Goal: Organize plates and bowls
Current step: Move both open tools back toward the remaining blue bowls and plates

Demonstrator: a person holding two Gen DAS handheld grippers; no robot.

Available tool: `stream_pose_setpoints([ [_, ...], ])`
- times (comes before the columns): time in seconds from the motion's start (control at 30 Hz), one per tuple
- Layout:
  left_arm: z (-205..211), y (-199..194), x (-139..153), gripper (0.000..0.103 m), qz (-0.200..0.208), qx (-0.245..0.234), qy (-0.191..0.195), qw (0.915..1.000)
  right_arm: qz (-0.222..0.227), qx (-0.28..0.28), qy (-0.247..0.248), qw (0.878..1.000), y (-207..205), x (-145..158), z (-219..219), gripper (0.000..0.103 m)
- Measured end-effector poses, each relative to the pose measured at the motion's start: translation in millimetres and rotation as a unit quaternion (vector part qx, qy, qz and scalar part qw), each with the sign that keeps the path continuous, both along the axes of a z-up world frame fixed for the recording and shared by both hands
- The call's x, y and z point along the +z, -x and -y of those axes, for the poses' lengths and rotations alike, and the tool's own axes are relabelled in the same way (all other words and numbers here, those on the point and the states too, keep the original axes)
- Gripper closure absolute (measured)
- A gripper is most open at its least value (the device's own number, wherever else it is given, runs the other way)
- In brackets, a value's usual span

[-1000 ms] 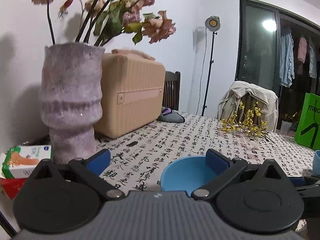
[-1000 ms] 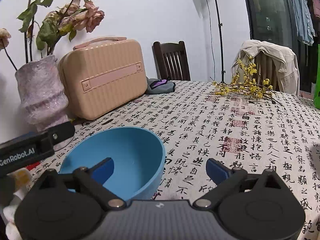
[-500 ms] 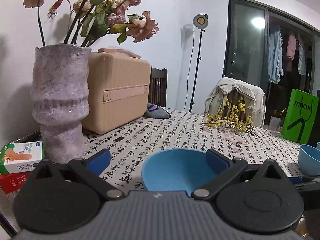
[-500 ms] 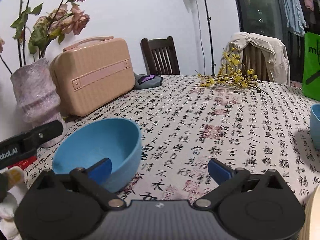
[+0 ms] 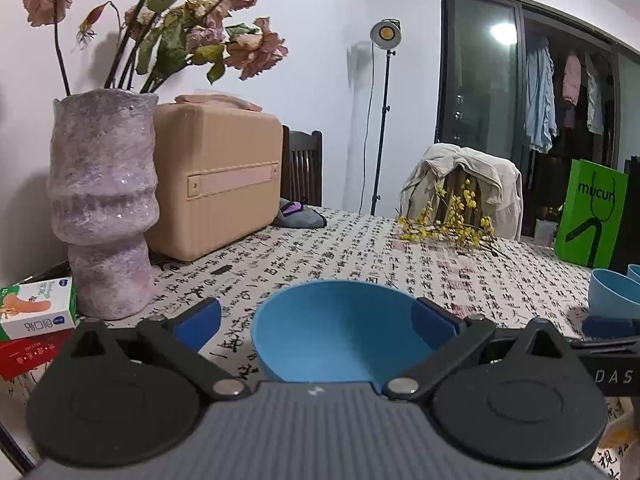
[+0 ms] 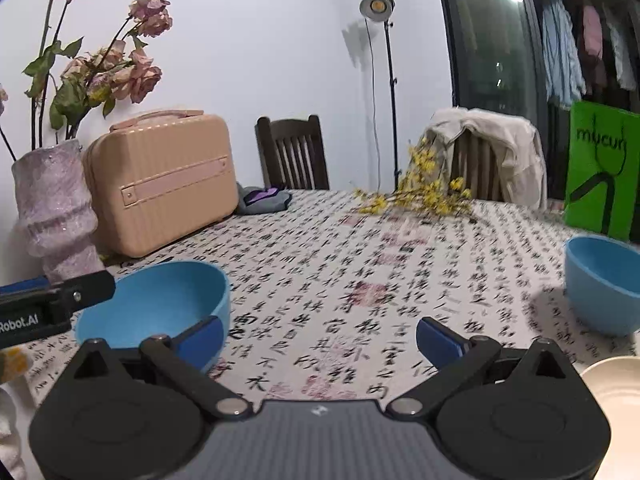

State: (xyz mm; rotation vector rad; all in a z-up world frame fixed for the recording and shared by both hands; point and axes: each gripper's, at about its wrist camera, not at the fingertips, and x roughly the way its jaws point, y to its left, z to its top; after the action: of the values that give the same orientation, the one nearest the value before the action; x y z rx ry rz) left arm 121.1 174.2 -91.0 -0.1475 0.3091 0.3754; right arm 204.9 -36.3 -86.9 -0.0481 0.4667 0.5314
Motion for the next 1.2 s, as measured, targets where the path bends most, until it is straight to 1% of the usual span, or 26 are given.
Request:
stream_pose_setpoints([
  [0.37, 21, -2, 1, 0.0, -0.009, -0.015, -0.012, 0.9998, -0.003, -0.009, -0.013, 1.0, -1, 3, 27, 0.0],
  [0.6, 33, -6, 5, 0.0, -0.014, -0.032, -0.005, 0.9994, -0.002, -0.018, -0.019, 1.0, 2, 7, 43, 0.0],
  [0.83, 49, -7, 8, 0.0, -0.01, -0.046, -0.01, 0.9988, 0.003, -0.031, -0.024, 0.999, 6, 10, 61, 0.0],
  [1.2, 71, -13, 9, 0.0, -0.009, -0.068, -0.008, 0.9976, 0.009, -0.056, -0.024, 0.998, 10, 13, 92, 0.0],
])
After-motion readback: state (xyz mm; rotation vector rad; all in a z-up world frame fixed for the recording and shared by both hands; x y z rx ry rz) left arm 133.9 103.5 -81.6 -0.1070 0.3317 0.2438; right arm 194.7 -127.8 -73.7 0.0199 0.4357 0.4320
